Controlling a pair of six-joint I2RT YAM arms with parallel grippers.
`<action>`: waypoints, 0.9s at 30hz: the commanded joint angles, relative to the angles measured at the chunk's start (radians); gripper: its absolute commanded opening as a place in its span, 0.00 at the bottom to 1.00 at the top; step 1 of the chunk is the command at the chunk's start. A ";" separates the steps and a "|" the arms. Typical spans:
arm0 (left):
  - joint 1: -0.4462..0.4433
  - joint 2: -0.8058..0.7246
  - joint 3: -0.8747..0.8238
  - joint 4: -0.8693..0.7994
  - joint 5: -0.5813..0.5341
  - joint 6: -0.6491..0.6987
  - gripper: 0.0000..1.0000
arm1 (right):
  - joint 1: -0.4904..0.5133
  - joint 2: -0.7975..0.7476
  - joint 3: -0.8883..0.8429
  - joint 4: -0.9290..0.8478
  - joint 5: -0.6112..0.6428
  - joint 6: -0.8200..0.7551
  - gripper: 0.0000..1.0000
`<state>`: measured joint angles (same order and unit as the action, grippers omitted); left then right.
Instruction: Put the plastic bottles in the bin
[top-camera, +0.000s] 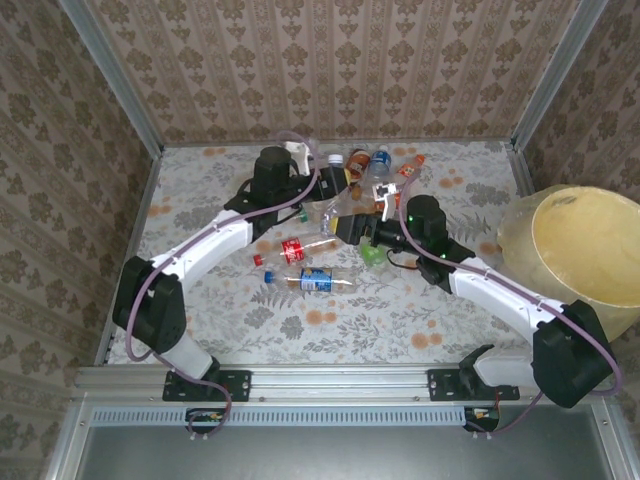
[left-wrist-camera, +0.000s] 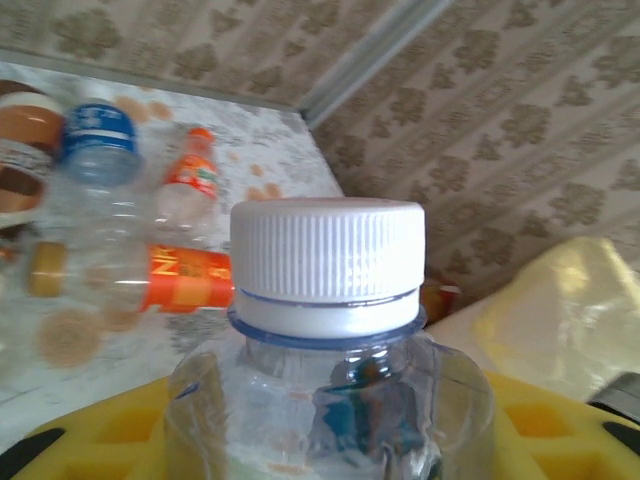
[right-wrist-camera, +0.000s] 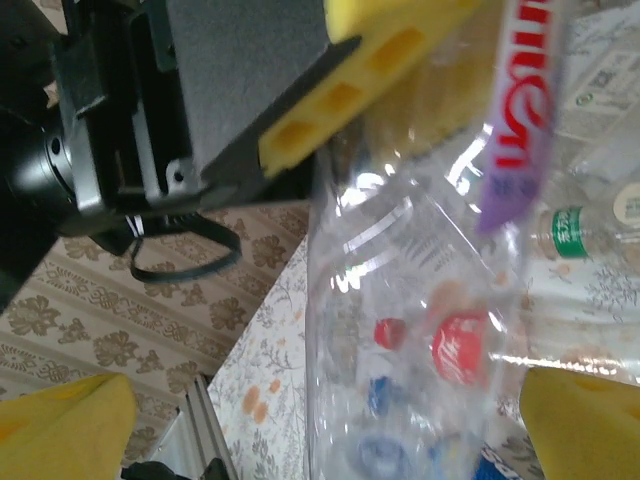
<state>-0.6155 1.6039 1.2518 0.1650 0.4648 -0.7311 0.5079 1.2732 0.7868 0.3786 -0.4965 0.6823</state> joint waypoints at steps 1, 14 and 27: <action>-0.013 0.012 0.043 0.151 0.107 -0.078 0.50 | 0.003 0.028 0.058 0.022 0.019 -0.035 1.00; -0.024 0.024 0.047 0.191 0.138 -0.097 0.51 | 0.002 0.063 0.133 -0.076 0.031 -0.080 0.52; -0.030 -0.213 0.063 -0.114 -0.165 0.065 1.00 | -0.148 -0.193 0.266 -0.695 0.349 -0.371 0.48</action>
<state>-0.6353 1.5040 1.3048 0.1299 0.4728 -0.7452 0.4107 1.1717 0.9535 -0.0933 -0.2802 0.4431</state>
